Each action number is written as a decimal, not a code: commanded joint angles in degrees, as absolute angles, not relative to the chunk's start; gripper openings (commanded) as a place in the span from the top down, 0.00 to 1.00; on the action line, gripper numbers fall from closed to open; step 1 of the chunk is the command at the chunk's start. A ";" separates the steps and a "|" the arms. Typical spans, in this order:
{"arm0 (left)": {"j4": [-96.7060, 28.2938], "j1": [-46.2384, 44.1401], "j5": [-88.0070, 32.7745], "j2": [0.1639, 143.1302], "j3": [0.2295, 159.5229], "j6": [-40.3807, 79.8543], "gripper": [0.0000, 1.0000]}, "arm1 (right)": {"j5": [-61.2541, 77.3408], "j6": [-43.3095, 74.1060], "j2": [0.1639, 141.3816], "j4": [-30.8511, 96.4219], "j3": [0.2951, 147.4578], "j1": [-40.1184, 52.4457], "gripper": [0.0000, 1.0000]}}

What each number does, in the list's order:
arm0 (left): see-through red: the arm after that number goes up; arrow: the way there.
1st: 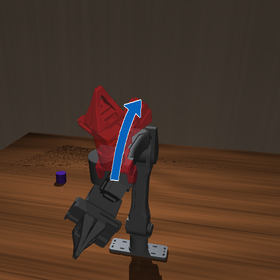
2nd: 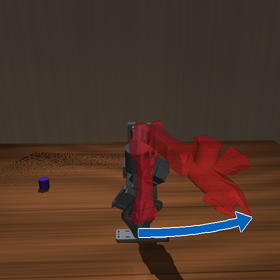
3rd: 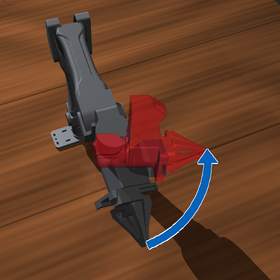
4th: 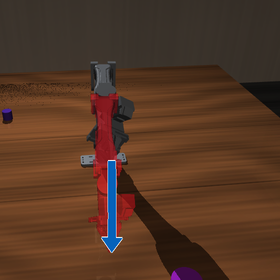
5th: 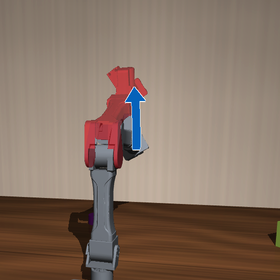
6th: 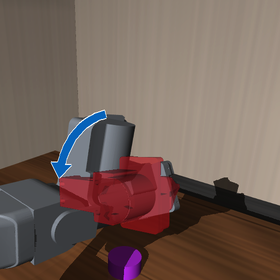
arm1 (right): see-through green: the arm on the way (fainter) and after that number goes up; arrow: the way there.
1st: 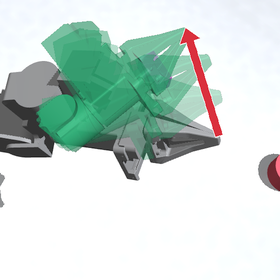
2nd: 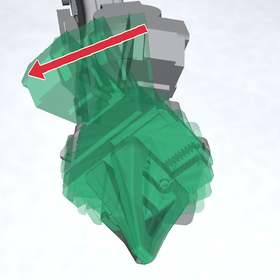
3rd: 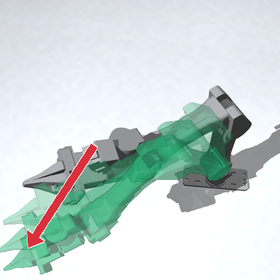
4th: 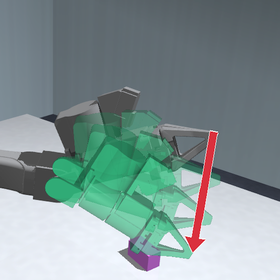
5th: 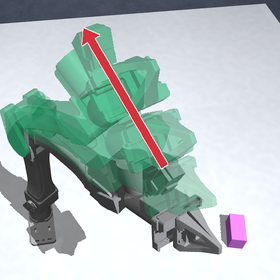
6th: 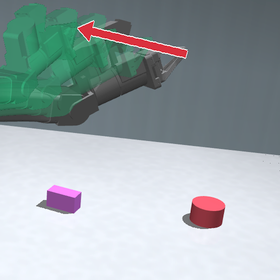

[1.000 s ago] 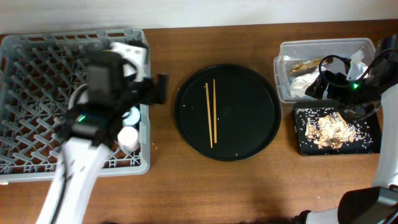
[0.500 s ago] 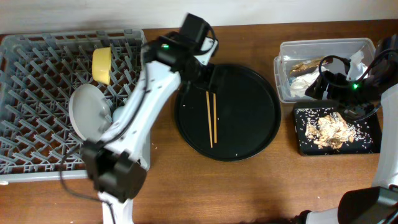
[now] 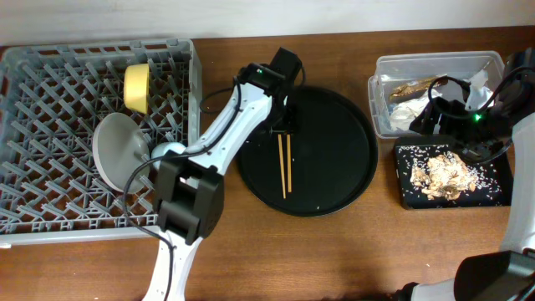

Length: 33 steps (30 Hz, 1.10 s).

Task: Sort waste into correct bins and load items into the dishwasher rack
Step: 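Reach the left gripper to the first chopstick on the black tray, then grasp the chopstick and carry it to the rack's right edge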

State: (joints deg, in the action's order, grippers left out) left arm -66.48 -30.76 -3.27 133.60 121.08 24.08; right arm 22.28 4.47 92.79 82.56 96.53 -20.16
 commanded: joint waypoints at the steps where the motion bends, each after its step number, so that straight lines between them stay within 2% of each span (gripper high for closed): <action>1: -65.76 -30.74 0.49 136.97 122.17 27.86 0.25 | 21.78 4.29 92.51 82.91 96.42 -20.23 0.01; 3: -65.08 -30.76 0.47 138.02 122.17 27.86 0.27 | 21.78 4.27 92.51 83.13 96.42 -20.23 0.02; 5: -64.12 -30.74 0.49 139.33 122.17 27.83 0.34 | 21.78 4.27 92.51 83.26 96.42 -20.23 0.01; 15: -61.65 -30.72 1.50 141.49 122.13 27.83 0.53 | 21.76 4.25 92.51 83.64 96.42 -20.23 0.01; 21: -61.32 -30.76 1.30 144.59 122.08 27.81 0.57 | 21.76 4.25 92.51 83.79 96.42 -20.23 0.01; 22: -61.30 -30.76 1.28 144.68 122.08 27.79 0.64 | 21.76 4.25 92.51 83.79 96.42 -20.23 0.02; 23: -61.30 -30.76 1.30 144.68 122.08 27.81 0.93 | 21.74 4.25 92.51 83.79 96.42 -20.23 0.01; 24: -61.32 -30.85 1.30 144.68 122.08 27.79 0.99 | 21.74 4.25 92.51 83.79 96.42 -20.23 0.02; 33: -63.37 -30.89 0.82 143.87 123.35 27.09 0.99 | 21.76 4.25 92.51 83.79 96.42 -20.23 0.02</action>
